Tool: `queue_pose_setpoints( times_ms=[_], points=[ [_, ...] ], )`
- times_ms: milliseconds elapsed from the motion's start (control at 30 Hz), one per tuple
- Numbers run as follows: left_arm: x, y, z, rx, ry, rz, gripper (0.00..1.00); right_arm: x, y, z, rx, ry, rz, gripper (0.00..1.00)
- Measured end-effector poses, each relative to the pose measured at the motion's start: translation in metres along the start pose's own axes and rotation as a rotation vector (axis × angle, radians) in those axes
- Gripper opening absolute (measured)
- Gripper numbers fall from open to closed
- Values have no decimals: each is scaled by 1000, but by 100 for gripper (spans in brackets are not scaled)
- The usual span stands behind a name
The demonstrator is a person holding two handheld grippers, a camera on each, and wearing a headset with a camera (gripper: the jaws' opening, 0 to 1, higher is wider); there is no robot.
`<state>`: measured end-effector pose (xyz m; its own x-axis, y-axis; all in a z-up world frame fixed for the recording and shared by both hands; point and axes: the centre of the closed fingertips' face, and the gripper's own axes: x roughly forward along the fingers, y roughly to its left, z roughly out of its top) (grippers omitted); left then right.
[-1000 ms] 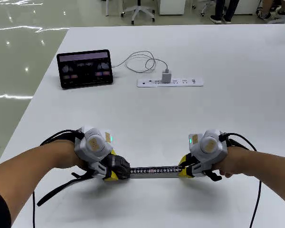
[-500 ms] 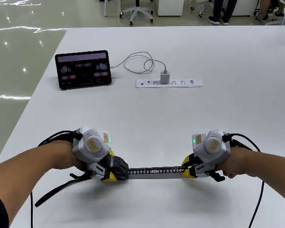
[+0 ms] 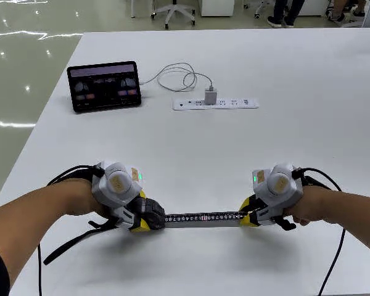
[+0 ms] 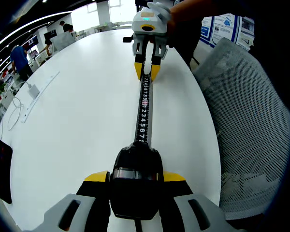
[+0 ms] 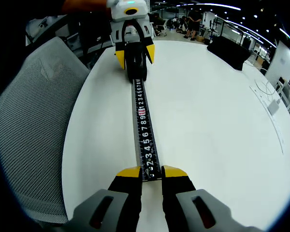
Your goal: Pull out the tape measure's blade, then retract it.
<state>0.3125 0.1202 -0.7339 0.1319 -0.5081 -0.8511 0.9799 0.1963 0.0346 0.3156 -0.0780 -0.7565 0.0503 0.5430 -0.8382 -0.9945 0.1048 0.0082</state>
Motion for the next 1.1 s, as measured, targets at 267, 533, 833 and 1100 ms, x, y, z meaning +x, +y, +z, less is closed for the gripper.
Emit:
queue_pose_setpoints(
  times_ms=[267, 533, 833, 1100],
  points=[
    [0, 0, 0, -1, 0, 3, 35, -1, -1, -6, -5, 13, -2, 11],
    [0, -1, 0, -5, 1, 3, 35, -8, -4, -16, -6, 26, -5, 10],
    [0, -1, 1, -6, 0, 5, 35, -13, -4, -23, -9, 41, -5, 10],
    [1, -2, 1, -1, 1, 3, 35, -18, -4, -30, -6, 48, -5, 10]
  ],
)
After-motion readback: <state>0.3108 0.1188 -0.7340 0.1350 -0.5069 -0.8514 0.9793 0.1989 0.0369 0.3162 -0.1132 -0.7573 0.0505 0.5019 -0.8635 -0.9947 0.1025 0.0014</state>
